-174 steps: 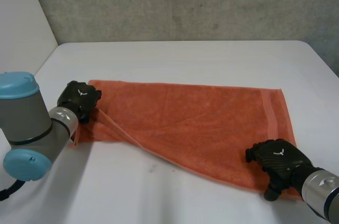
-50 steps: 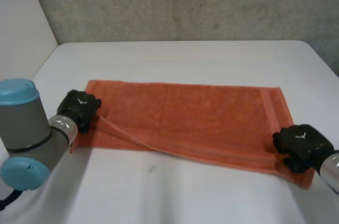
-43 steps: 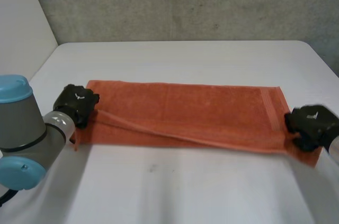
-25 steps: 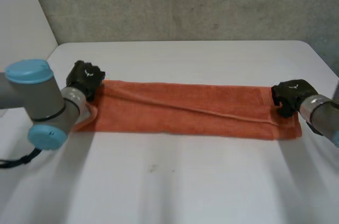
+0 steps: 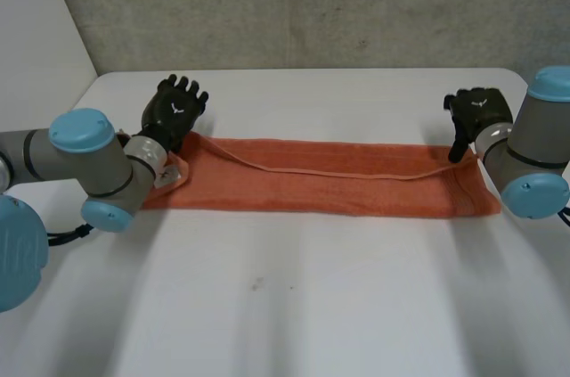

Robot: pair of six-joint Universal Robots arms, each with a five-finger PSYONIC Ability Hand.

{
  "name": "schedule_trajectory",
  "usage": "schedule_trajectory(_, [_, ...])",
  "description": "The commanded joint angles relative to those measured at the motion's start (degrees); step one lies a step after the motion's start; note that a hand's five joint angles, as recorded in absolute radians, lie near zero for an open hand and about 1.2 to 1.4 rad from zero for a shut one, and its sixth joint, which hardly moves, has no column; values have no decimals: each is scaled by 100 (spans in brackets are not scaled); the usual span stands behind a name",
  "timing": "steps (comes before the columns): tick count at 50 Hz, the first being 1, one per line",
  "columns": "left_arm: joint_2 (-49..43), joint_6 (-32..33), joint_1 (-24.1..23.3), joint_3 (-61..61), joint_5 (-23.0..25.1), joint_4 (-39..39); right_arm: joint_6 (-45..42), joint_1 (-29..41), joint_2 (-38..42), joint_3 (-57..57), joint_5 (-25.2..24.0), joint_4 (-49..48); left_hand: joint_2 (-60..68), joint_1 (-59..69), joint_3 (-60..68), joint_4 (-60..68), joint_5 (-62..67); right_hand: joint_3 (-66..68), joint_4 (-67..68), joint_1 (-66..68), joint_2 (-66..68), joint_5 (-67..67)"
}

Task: Fold the laundry

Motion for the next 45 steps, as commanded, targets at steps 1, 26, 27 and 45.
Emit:
schedule_trajectory(1, [680, 28, -22, -596, 22, 372, 102, 11, -365, 118, 64, -237, -299, -188, -337, -284, -288, -504, -461, -279, -549, -466])
schedule_trajectory(26, [2561, -1835, -48, -2503, 180, -1087, 23, -86, -2071, 2394, -542, 404, -249, -138, -286, -234, -238, -286, -242, -60, -330, -248])
schedule_trajectory(27, [2561, -1835, -48, -2503, 180, -1087, 14, -86, -2071, 2455, -542, 395, -249, -138, -286, -234, -238, -286, -242, -60, -330, -248])
schedule_trajectory(45, [2113, -1905, -109, -2732, -505, -656, -4, -68, -2000, 2517, -692, 422, 71, 182, 33, 86, 82, -134, -91, 91, -179, -97])
